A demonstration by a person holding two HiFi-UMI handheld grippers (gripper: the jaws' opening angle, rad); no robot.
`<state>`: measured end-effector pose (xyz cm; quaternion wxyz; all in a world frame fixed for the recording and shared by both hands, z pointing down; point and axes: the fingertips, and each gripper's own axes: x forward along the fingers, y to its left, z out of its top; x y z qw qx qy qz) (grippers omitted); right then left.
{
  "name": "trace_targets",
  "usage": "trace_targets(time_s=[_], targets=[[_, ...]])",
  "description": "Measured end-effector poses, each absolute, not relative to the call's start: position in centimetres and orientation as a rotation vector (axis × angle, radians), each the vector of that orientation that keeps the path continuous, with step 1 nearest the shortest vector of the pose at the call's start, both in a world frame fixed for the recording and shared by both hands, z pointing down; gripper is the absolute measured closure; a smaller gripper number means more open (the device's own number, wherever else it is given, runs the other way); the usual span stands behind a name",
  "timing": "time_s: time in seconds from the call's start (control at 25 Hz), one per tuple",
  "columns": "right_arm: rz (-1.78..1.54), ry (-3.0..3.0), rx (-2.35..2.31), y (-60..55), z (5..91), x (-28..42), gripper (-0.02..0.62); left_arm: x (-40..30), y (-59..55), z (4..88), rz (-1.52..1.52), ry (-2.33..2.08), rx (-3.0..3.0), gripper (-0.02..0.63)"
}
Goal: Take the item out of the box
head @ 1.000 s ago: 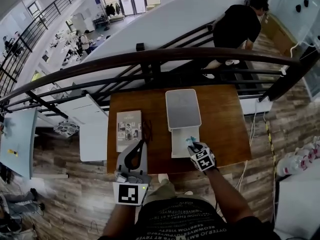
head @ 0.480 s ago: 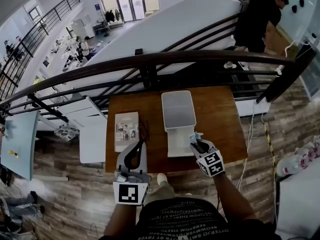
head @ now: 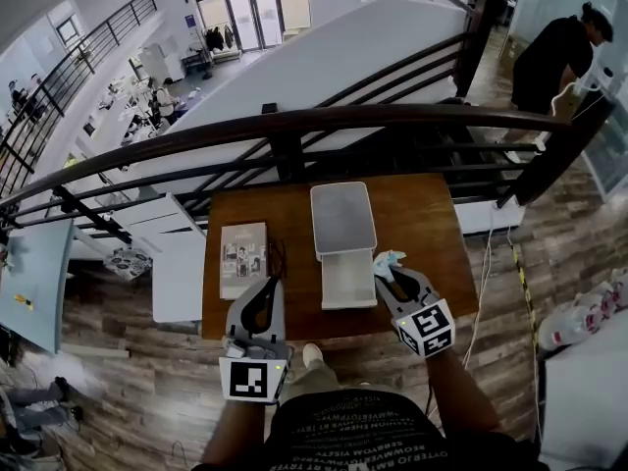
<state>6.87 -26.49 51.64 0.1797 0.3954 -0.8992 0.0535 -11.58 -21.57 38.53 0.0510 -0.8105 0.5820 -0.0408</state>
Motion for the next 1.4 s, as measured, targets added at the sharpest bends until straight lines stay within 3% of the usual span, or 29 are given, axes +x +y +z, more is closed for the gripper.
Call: trace_targets(time_s=[0.64,1.4], targets=[[-0.092,-2.696,1.149,-22.3,40.1,7.4,0.515,-9.9,-18.9,37.7,-0.105,1.755,-2.476,0.601],[-0.086,-2.71,1.137,-21.4,39.8,7.4,0.515,-9.8,-17.4,37.4,-0.129,1.768,-2.474,0.601]])
